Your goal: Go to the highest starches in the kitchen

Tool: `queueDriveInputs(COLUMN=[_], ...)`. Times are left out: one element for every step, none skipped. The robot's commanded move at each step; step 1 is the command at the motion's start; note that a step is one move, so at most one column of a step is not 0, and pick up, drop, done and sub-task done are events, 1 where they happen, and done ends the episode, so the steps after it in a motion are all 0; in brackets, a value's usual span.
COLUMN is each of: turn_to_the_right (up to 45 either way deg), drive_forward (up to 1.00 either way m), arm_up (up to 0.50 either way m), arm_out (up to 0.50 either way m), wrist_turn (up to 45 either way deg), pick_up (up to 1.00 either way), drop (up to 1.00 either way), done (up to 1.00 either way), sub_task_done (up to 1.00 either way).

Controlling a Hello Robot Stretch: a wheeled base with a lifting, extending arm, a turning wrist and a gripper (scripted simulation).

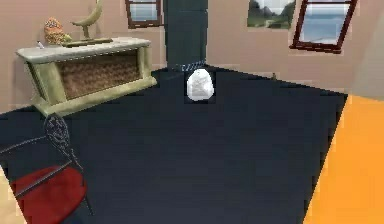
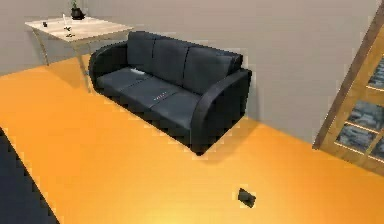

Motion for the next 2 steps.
queueDriveInputs(turn_to_the_right=[42.0, 0.0], drive_forward=[0.0, 0.2], arm_up=[0.0, 0.0], arm_out=[0.0, 0.0], wrist_turn=[0.0, 0.0], pick_up=[0.0, 0.0], drop=[0.0, 0.0], done=[0.0, 0.0], sub_task_done=[0.0, 0.0])
